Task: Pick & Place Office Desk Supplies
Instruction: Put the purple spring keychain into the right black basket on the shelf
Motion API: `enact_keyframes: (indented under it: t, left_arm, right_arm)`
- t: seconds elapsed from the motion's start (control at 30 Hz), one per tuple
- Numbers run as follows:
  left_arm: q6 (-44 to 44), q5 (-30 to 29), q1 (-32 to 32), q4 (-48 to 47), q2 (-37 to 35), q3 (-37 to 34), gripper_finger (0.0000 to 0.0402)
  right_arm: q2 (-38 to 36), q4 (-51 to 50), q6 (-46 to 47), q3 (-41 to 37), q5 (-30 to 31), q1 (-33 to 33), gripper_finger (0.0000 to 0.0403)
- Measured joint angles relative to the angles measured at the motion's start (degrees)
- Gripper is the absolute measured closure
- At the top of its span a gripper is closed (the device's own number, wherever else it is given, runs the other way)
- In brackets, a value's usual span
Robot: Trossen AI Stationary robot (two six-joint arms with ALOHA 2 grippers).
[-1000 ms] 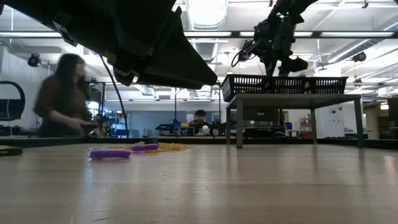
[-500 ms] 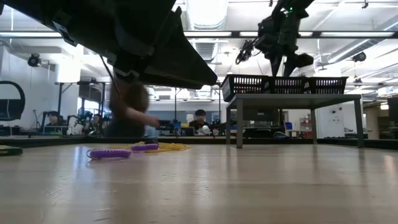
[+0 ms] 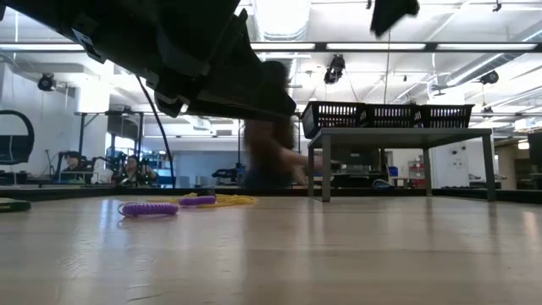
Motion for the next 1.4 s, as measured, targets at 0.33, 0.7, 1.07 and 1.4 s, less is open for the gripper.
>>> enact_keyframes:
  t: [0.33,0.7,1.07,1.4]
  left_arm:
    - [-0.2,0.0,0.0,0.0,0.0,0.0,0.0241]
    - [-0.1,0.0,0.1,-0.4,0.0,0.0,0.0241]
    - [-14.2,0.0,0.1,-21.5,-5.0,0.6,0.0241]
    - [-47.0,13.7,0.2,-49.9,-15.7,-5.6,0.0241]
  right_arm:
    - [-19.7,33.5,2.5,-34.1,25.0,43.1,0.0261]
    - [-22.0,88.1,-2.1,-74.4,12.1,49.0,0.0267]
    - [-12.4,129.8,-4.0,-91.5,9.3,47.8,0.0269]
    - [-5.7,129.8,7.7,-94.7,9.2,48.8,0.0280]
